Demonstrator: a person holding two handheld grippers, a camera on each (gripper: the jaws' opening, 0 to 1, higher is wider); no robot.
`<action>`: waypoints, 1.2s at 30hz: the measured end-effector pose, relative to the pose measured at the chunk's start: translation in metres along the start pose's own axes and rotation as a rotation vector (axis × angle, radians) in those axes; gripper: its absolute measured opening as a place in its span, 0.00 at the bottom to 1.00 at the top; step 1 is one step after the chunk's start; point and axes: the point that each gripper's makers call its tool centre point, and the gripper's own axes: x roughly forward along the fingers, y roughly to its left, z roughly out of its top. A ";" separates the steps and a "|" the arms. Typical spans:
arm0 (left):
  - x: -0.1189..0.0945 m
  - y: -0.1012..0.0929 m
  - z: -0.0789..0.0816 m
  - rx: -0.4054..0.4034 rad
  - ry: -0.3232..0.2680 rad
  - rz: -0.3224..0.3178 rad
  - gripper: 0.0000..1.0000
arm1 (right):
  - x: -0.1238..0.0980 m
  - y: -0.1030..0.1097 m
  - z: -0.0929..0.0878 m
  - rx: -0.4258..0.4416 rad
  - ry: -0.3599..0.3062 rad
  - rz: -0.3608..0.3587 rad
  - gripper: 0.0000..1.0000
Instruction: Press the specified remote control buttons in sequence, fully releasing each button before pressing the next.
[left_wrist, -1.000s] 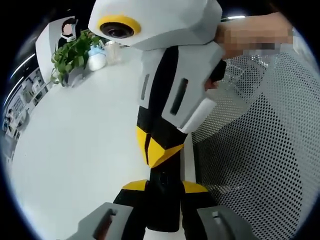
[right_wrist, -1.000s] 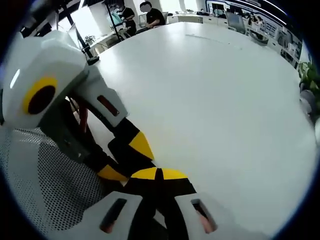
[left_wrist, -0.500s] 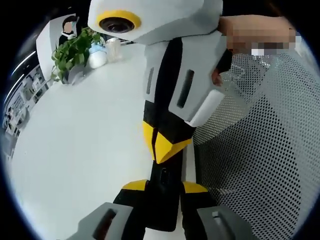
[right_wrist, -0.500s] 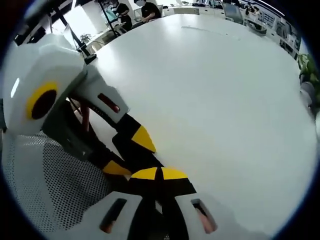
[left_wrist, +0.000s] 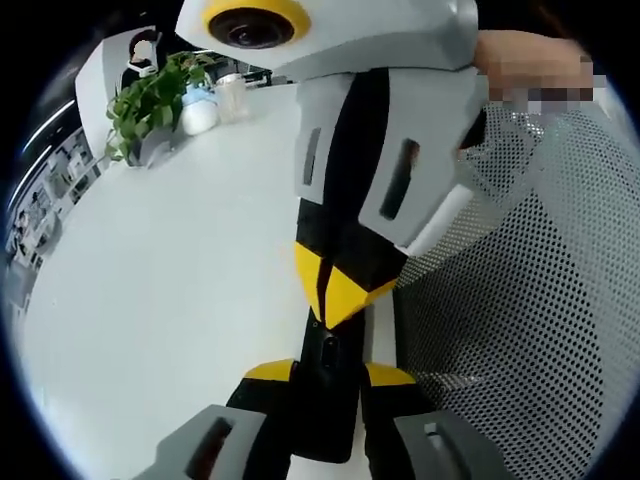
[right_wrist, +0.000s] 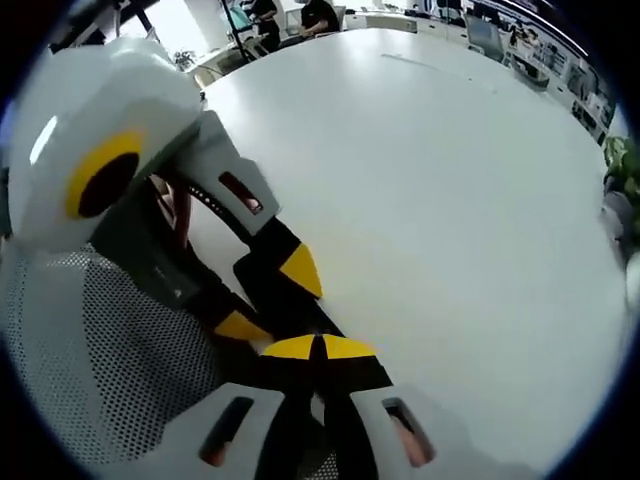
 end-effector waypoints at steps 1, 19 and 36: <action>0.000 0.000 0.000 -0.001 -0.001 0.001 0.24 | 0.000 0.001 0.000 -0.012 0.003 -0.002 0.00; 0.000 0.000 0.001 0.003 -0.023 -0.006 0.25 | 0.000 0.003 -0.001 -0.202 0.002 -0.041 0.00; -0.001 0.010 0.001 -0.042 -0.038 0.035 0.25 | 0.004 -0.007 0.009 -0.211 -0.048 -0.093 0.00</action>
